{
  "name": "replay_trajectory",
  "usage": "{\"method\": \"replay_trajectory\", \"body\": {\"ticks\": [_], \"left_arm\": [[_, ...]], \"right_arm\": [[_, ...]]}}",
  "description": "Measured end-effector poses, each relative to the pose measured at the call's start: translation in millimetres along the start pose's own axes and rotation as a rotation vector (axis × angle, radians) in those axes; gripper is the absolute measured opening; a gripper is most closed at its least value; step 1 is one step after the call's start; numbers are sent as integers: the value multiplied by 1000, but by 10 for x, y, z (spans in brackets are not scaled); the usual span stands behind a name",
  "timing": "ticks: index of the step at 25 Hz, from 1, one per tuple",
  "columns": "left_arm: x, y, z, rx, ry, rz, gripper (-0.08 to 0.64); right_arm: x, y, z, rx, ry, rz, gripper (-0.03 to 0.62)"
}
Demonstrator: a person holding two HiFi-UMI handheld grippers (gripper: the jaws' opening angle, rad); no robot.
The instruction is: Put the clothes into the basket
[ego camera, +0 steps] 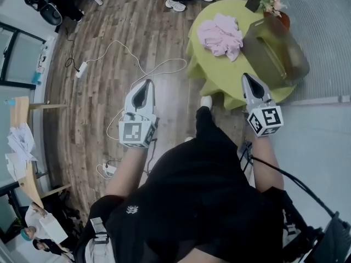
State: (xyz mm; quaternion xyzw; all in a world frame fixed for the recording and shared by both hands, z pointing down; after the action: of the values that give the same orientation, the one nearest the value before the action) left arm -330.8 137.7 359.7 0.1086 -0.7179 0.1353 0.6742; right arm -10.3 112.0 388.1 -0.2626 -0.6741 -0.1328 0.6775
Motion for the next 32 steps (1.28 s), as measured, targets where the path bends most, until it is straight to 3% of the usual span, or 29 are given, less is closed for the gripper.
{"method": "replay_trajectory", "body": {"ticks": [11, 17, 22, 26, 32], "left_arm": [[-50, -1768, 78, -9, 19, 15, 8], [-115, -2626, 120, 10, 3, 44, 8], [-110, -3319, -17, 58, -56, 56, 8], [-53, -3647, -36, 78, -41, 77, 8], [223, -4028, -117, 201, -36, 100, 8]], "right_arm": [[-45, -1213, -1182, -5, -7, 47, 0], [-135, -1815, -1440, -36, -3, 44, 0], [-28, -2079, -1843, -26, -57, 67, 1], [81, -2198, -2021, 1, -61, 100, 0], [262, -2404, -2103, 67, -91, 160, 2]]}}
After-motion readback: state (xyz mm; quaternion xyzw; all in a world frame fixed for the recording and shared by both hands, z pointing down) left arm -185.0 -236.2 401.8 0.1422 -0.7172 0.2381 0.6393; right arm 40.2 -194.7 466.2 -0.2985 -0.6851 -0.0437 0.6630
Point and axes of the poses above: the fingertips, and each gripper's own axes: y backward along the fingers, z to its left, x out of its underside, the point moved 2 cm from there along y, backward along the fingers, and after that the axes turned 3 degrees about -x, right-handed, at the moved point
